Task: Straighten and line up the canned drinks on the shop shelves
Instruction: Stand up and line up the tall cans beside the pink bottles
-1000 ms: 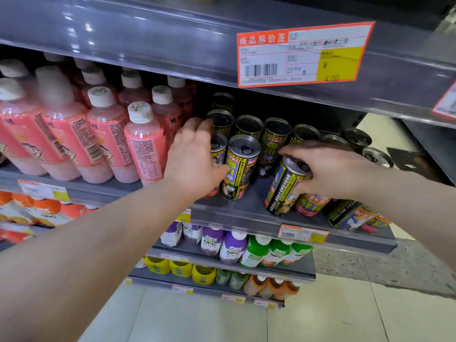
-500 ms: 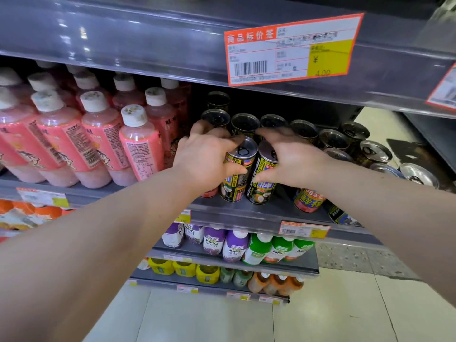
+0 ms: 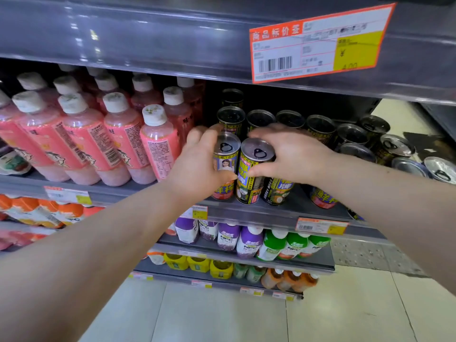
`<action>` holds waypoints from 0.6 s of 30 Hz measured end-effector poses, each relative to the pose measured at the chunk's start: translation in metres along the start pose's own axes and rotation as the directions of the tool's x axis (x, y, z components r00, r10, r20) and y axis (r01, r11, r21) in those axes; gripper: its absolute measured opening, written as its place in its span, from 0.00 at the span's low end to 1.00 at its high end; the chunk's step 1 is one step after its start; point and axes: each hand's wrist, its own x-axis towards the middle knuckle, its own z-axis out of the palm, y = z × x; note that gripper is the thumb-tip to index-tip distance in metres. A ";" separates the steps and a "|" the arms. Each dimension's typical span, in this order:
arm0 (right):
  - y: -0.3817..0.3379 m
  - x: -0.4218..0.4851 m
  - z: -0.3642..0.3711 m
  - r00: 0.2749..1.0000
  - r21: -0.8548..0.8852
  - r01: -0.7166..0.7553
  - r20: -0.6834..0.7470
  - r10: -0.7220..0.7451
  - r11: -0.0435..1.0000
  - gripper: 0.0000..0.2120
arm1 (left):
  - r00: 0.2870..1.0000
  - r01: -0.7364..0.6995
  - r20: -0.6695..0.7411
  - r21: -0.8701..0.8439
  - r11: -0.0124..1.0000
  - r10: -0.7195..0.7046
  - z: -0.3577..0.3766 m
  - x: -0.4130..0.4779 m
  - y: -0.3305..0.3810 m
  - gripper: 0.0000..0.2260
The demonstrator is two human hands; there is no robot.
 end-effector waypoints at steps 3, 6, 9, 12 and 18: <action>0.000 0.001 -0.003 0.999 0.116 0.052 0.001 -0.052 0.992 0.25 | 0.999 0.048 -0.006 -0.120 0.992 -0.049 0.006 0.002 -0.004 0.31; 0.003 0.003 -0.003 0.997 0.171 0.063 0.037 -0.071 0.983 0.27 | 0.999 0.042 -0.028 -0.111 0.993 -0.046 0.004 0.006 -0.004 0.25; 0.007 0.005 -0.002 0.994 0.186 0.053 0.086 -0.070 0.981 0.31 | 0.999 0.040 0.034 -0.112 0.993 -0.036 -0.003 0.006 -0.002 0.24; 0.008 0.007 -0.003 0.990 0.197 0.025 0.131 -0.051 0.980 0.35 | 0.996 0.028 0.084 -0.113 0.993 -0.018 -0.009 0.006 -0.001 0.26; 0.004 0.006 -0.003 0.991 0.120 -0.052 0.128 0.037 0.991 0.39 | 0.990 0.142 -0.018 0.001 0.990 -0.142 -0.007 0.008 0.010 0.37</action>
